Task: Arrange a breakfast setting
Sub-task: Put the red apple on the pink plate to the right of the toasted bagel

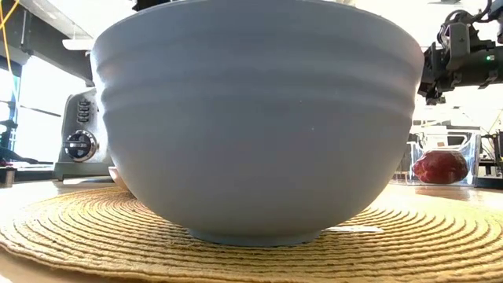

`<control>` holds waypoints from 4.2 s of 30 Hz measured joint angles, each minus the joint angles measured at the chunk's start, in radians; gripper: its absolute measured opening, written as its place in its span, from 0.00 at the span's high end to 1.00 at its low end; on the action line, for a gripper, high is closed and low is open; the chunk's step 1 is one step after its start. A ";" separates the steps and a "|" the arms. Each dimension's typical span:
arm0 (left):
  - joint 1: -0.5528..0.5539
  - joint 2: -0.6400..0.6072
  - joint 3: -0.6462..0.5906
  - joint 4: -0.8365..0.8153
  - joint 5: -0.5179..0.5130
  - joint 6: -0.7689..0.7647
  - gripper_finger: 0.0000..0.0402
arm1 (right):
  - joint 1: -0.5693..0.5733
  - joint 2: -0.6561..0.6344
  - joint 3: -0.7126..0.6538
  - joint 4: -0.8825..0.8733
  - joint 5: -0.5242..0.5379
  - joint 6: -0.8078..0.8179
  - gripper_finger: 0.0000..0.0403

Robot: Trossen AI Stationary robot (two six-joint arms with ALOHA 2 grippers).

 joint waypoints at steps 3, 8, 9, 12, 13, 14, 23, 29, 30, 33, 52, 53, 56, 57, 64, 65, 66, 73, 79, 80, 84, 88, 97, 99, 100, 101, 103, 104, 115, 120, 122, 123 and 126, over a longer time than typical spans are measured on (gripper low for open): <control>0.000 -0.072 0.000 0.001 0.000 0.000 0.63 | 0.000 -0.001 0.000 -0.004 0.000 0.062 0.71; -0.001 -0.172 0.000 0.006 0.000 0.000 0.63 | 0.000 -0.001 0.000 -0.010 0.000 0.104 0.71; -0.001 -0.188 0.000 0.005 0.000 0.000 0.63 | 0.000 -0.001 0.000 -0.008 0.000 0.110 0.71; -0.001 -0.232 0.000 0.005 0.000 0.017 0.63 | 0.000 -0.001 0.000 -0.007 0.010 0.136 0.71; -0.001 -0.245 0.000 0.005 0.000 0.025 0.63 | 0.000 -0.001 0.000 -0.008 0.014 0.137 0.71; -0.001 -0.256 0.000 0.005 0.000 0.030 0.63 | 0.000 -0.001 0.000 -0.008 0.014 0.139 0.71; 0.000 -0.333 -0.001 0.004 0.000 0.042 0.63 | 0.000 -0.001 0.000 -0.009 0.006 0.163 0.53; 0.000 -0.357 -0.001 0.004 0.000 0.070 0.63 | 0.000 -0.001 0.000 -0.009 0.003 0.150 0.34; 0.000 -0.359 -0.001 0.004 -0.001 0.071 0.63 | 0.000 -0.001 0.000 -0.009 0.003 0.139 0.31; 0.000 -0.363 -0.002 0.004 0.000 0.070 0.63 | 0.000 -0.001 0.000 -0.010 -0.005 0.098 0.27; 0.000 -0.364 -0.002 0.004 0.000 0.069 0.63 | 0.000 0.000 0.000 0.098 0.054 0.301 0.26; 0.000 -0.364 -0.002 0.004 0.000 0.069 0.63 | 0.000 -0.001 0.000 0.120 0.069 0.305 0.26; 0.000 -0.364 -0.002 0.004 0.000 0.074 0.63 | 0.000 -0.001 0.000 0.177 0.078 0.312 0.26; 0.000 -0.364 -0.002 0.004 0.000 0.078 0.63 | 0.000 -0.001 0.000 0.196 0.078 0.310 0.26; 0.000 -0.364 -0.002 -0.006 0.000 0.080 0.63 | 0.000 -0.001 0.016 0.222 0.194 0.369 0.26; 0.000 -0.365 -0.002 -0.013 0.000 0.080 0.63 | 0.000 -0.001 0.016 0.216 0.225 0.392 0.26; 0.000 -0.369 -0.002 -0.024 0.000 0.080 0.63 | 0.000 -0.001 0.016 0.210 0.254 0.407 0.26; 0.000 -0.382 -0.001 -0.066 -0.003 0.079 0.63 | 0.000 -0.001 0.017 0.163 0.283 0.504 0.26; 0.000 -0.391 -0.001 -0.089 -0.001 0.080 0.63 | 0.000 0.000 0.026 0.369 0.226 0.324 0.26; 0.000 -0.393 -0.001 -0.090 0.000 0.080 0.63 | 0.000 0.001 0.040 0.376 0.218 0.282 0.26; 0.000 -0.397 -0.001 -0.088 0.000 0.079 0.63 | 0.000 0.015 0.139 0.297 0.215 0.135 0.26; 0.000 -0.400 -0.001 -0.087 0.000 0.079 0.63 | 0.000 0.069 0.299 0.096 0.241 -0.020 0.26; 0.000 -0.399 -0.001 -0.086 0.000 0.079 0.63 | 0.000 0.284 0.642 -0.353 0.434 -0.101 0.26; 0.000 -0.399 -0.001 -0.086 0.000 0.076 0.63 | 0.000 0.344 0.705 -0.413 0.454 -0.109 0.26; 0.000 -0.399 -0.001 -0.086 0.000 0.076 0.63 | 0.000 0.374 0.734 -0.448 0.469 -0.122 0.26; 0.000 -0.399 -0.001 -0.086 0.000 0.076 0.63 | 0.000 0.403 0.762 -0.480 0.484 -0.138 0.26; 0.000 -0.399 -0.001 -0.086 0.000 0.076 0.63 | 0.000 0.461 0.819 -0.553 0.523 -0.159 0.26; 0.000 -0.399 -0.001 -0.086 0.000 0.076 0.63 | 0.000 0.489 0.846 -0.589 0.541 -0.161 0.26; 0.000 -0.399 -0.001 -0.086 0.000 0.034 0.63 | -0.094 0.754 1.132 -1.055 0.570 -0.077 0.26; 0.000 -0.399 -0.001 -0.086 0.000 0.034 0.63 | -0.233 0.839 1.203 -1.115 0.376 -0.112 0.26; 0.000 -0.399 -0.001 -0.086 0.000 0.033 0.63 | -0.294 0.865 1.216 -1.121 0.271 -0.138 0.26; 0.000 -0.399 -0.001 -0.086 0.000 0.030 0.63 | -0.324 0.879 1.219 -1.127 0.219 -0.150 0.26; 0.000 -0.399 -0.001 -0.086 0.000 0.023 0.63 | -0.417 0.920 1.222 -1.172 0.088 -0.175 0.26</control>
